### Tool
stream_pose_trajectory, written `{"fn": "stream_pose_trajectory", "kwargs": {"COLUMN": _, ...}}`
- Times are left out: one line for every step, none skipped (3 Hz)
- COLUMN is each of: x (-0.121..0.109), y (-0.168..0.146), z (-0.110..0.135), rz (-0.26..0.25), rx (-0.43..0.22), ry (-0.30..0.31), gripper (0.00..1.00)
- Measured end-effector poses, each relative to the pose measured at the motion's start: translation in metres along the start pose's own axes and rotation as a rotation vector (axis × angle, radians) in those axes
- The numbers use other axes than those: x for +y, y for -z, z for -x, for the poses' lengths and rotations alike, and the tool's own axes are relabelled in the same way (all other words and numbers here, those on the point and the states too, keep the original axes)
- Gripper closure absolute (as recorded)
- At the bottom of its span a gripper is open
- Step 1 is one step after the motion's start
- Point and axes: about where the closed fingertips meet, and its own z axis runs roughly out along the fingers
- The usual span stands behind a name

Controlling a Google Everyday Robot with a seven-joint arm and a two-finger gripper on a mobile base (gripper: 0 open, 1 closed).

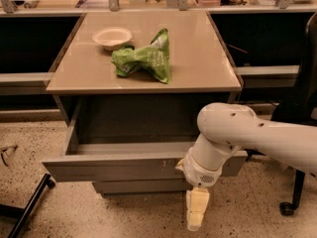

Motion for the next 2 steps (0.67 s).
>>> {"fn": "stream_pose_trajectory", "kwargs": {"x": 0.000, "y": 0.000, "z": 0.000, "rz": 0.000, "rx": 0.000, "ry": 0.000, "gripper": 0.00}}
{"fn": "stream_pose_trajectory", "kwargs": {"x": -0.022, "y": -0.006, "z": 0.004, "rz": 0.008, "rx": -0.007, "ry": 0.036, "gripper": 0.00}}
